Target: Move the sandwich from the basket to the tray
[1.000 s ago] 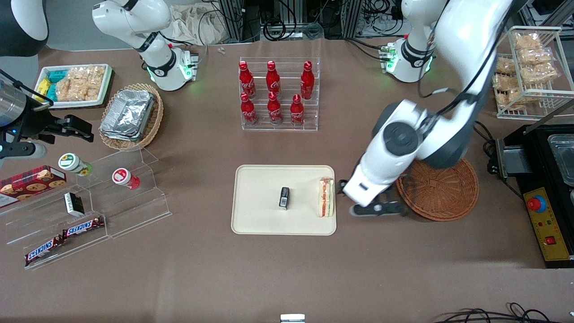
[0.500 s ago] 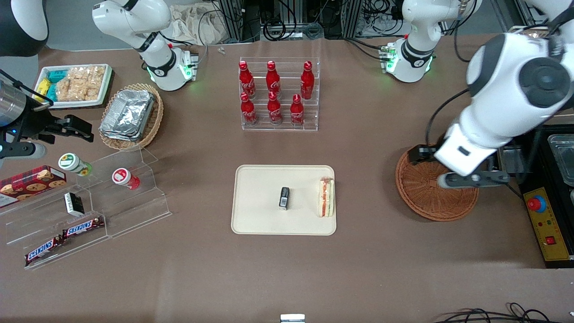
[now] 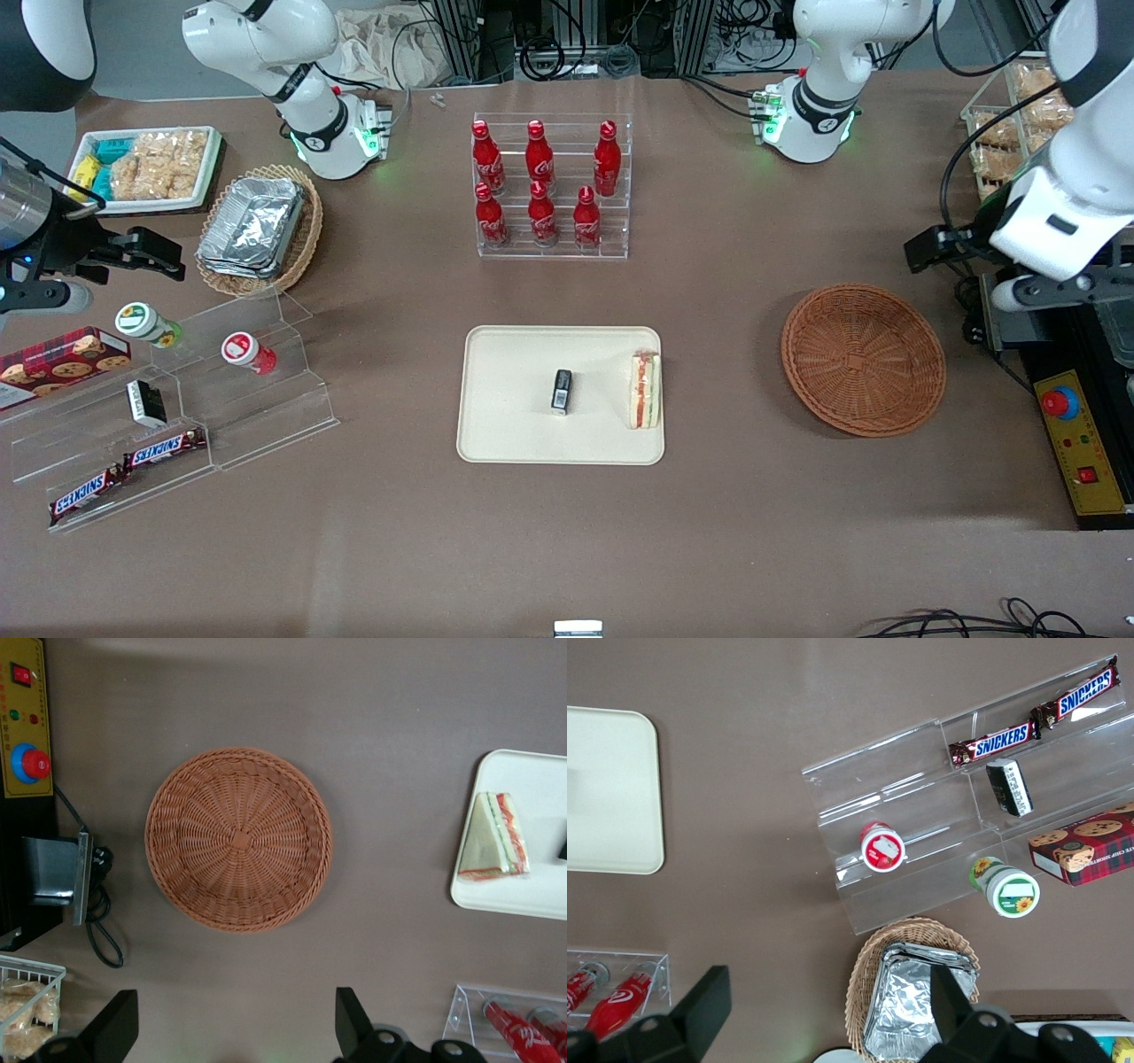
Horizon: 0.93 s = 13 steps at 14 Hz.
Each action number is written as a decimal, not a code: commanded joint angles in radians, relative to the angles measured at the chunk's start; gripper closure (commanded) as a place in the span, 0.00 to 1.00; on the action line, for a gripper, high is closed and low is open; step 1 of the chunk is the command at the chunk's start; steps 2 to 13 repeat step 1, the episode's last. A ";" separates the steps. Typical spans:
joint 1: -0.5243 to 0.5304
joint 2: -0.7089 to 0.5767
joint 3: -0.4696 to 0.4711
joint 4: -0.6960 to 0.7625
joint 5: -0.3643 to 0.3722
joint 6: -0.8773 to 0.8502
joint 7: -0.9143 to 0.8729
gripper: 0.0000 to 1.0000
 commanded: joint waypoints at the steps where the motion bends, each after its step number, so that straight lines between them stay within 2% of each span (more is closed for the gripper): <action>1: -0.019 -0.021 0.042 -0.015 -0.053 -0.006 0.031 0.00; 13: -0.019 -0.021 0.042 -0.015 -0.053 -0.006 0.031 0.00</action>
